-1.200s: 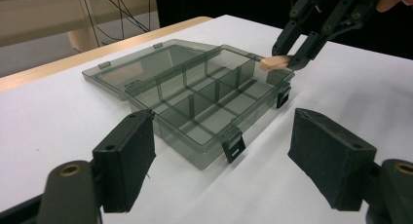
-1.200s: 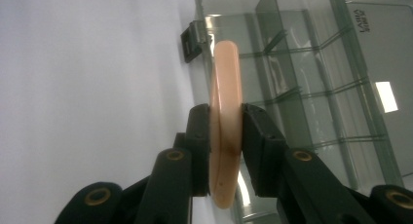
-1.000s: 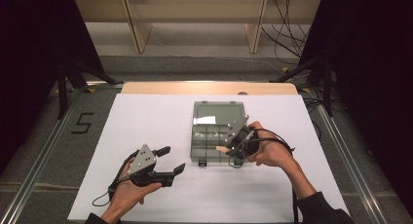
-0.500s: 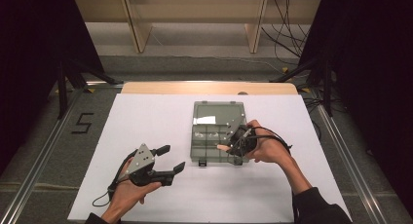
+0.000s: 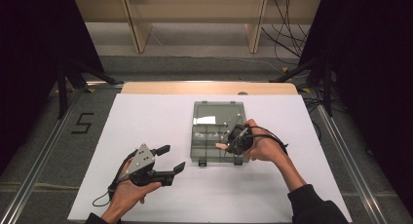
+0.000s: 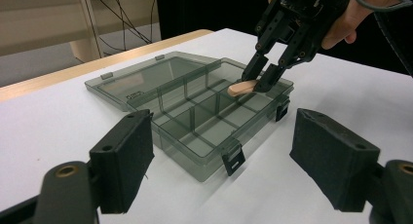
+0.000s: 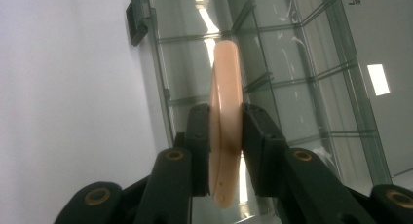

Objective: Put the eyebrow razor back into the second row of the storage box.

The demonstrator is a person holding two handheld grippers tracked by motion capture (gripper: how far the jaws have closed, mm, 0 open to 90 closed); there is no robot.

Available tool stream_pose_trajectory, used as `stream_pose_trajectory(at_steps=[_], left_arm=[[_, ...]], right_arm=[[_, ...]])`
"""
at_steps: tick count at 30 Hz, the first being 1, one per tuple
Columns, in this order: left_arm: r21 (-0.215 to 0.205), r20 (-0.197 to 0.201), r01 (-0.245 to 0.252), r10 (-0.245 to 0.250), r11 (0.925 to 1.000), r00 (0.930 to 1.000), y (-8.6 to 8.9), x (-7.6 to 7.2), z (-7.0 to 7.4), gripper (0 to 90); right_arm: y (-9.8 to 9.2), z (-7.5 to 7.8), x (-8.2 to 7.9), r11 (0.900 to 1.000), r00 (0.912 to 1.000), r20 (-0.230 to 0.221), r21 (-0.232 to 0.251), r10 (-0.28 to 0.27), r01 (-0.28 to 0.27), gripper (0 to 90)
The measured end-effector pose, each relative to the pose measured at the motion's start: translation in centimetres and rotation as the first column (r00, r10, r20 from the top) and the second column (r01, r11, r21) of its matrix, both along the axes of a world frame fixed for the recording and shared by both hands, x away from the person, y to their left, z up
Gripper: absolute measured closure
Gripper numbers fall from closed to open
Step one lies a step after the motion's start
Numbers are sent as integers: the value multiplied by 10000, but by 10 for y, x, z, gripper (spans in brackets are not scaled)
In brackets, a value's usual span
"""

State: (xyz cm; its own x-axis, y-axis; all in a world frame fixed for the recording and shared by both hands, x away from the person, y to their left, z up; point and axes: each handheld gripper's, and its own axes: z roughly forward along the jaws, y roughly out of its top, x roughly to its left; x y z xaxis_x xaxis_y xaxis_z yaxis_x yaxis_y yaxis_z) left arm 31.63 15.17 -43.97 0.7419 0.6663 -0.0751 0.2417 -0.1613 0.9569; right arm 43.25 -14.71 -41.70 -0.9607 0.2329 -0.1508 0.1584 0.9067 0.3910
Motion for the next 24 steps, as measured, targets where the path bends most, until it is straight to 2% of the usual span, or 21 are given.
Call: stream_pose_trajectory(at_steps=[3, 12, 24], left_arm=[[5, -8, -10, 10, 10000, 10000, 0, 0, 0, 227], [113, -40, -22, 23, 9999, 10000, 0, 0, -1, 226], [238, -26, 46, -46, 9997, 10000, 0, 1, -1, 227]], right_arm=[[1, -1, 2, 9999, 9999, 107, -83, 61, -60, 740], [2, -10, 4, 9999, 10000, -52, -143, 60, -60, 739], [2, -14, 5, 9999, 9999, -130, -165, -2, 0, 738]])
